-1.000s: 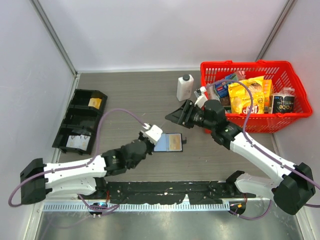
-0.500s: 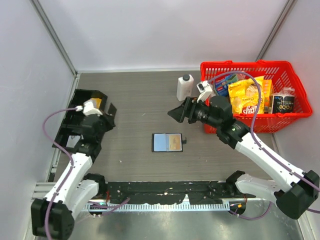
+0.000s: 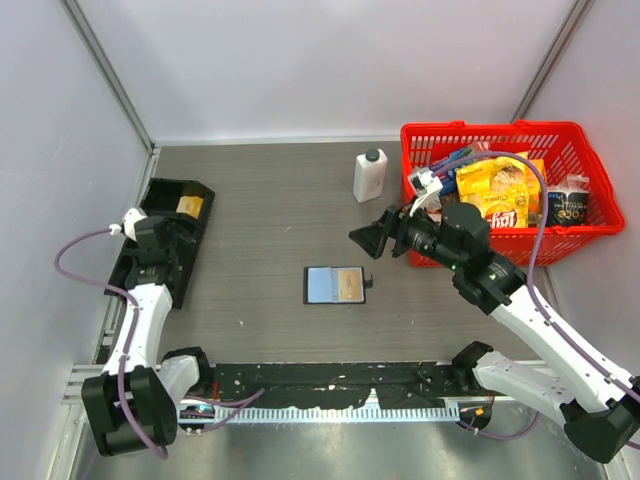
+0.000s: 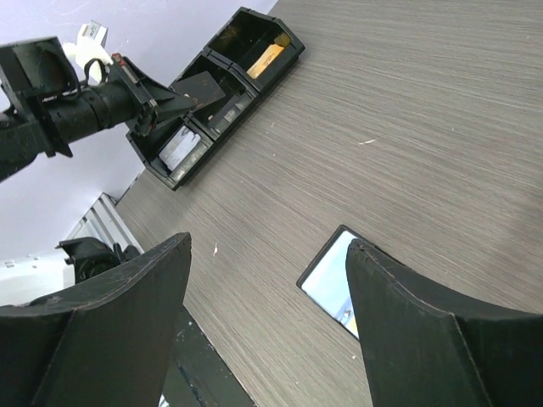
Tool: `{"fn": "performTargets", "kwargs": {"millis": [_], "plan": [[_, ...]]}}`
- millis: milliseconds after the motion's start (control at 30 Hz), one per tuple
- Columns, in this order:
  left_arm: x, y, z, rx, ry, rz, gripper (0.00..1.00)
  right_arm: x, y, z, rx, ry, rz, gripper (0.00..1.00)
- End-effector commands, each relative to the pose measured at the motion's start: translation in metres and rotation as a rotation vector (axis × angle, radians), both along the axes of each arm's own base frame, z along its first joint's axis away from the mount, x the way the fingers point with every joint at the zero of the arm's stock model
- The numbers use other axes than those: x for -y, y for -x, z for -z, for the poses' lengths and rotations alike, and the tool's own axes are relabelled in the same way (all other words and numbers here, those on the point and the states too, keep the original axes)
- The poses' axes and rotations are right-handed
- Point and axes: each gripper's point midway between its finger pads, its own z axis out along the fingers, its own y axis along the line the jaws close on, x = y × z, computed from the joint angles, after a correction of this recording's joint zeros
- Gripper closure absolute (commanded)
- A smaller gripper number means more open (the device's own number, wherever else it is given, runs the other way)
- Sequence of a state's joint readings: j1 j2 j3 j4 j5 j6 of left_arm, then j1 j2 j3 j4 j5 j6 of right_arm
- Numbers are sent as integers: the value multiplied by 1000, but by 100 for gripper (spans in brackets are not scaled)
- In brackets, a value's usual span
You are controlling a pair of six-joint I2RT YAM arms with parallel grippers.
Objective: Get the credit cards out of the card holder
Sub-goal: Place the credit card in the storage box.
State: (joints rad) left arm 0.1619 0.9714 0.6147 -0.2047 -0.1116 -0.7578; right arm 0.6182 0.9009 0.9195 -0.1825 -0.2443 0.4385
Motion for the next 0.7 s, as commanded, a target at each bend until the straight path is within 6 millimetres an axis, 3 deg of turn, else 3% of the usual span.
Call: {"fn": "performTargets", "kwargs": {"millis": [0, 200, 400, 500, 667], "plan": [[-18, -9, -6, -10, 27, -71, 100, 6, 11, -4, 57, 35, -31, 22], [-30, -32, -1, -57, 55, -100, 100, 13, 21, -6, 114, 94, -60, 22], [-40, -53, 21, -144, 105, -111, 100, 19, 26, -8, 170, 135, -53, 22], [-41, -56, 34, -198, 142, -115, 100, 21, 26, -6, 172, 143, -46, 22], [-43, -52, 39, -247, 153, -124, 99, 22, 25, -1, 170, 163, -39, 22]]}}
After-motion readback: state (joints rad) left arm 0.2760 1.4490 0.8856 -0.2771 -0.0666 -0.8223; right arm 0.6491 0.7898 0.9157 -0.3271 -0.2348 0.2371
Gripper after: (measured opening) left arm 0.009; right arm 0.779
